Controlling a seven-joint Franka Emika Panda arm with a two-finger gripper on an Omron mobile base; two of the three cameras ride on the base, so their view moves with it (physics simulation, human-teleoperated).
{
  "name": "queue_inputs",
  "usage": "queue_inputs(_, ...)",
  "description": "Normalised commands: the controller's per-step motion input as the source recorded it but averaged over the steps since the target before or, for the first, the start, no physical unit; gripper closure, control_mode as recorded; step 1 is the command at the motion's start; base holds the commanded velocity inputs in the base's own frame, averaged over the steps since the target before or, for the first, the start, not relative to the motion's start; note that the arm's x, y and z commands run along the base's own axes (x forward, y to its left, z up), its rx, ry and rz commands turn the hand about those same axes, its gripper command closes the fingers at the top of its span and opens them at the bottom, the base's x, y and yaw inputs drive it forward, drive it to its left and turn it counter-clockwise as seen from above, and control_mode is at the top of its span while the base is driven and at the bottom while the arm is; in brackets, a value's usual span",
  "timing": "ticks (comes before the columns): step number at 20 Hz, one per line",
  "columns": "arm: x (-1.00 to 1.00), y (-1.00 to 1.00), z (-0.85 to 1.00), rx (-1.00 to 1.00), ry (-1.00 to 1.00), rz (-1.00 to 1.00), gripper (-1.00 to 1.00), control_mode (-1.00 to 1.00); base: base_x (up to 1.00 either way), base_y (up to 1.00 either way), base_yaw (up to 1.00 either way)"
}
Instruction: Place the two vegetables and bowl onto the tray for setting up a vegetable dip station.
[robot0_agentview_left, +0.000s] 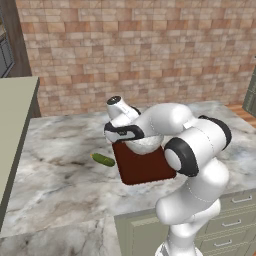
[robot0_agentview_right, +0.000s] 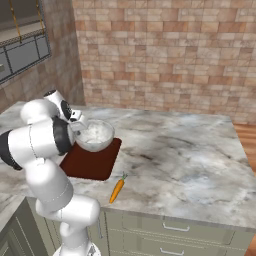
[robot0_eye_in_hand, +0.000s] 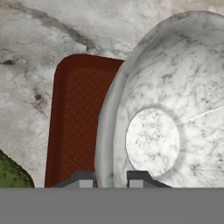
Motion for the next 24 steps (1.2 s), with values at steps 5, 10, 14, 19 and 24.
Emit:
queue_inputs(5, 0.11, 0.05, -0.05, 0.00, 0.00, 0.00, 1.00, -1.00, 0.00, 0.00, 0.00)
queue_inputs(10, 0.11, 0.04, -0.04, 0.00, 0.00, 0.00, 1.00, -1.00, 0.00, 0.00, 0.00)
queue_inputs(14, 0.09, 0.03, -0.06, 0.00, 0.00, 0.00, 1.00, -1.00, 0.00, 0.00, 0.00)
queue_inputs(19, 0.06, 0.03, -0.07, 0.00, 0.00, -0.01, 1.00, -1.00, 0.00, 0.00, 0.00)
queue_inputs(24, 0.06, 0.02, -0.08, 0.00, 0.00, -0.01, 1.00, -1.00, 0.00, 0.00, 0.00)
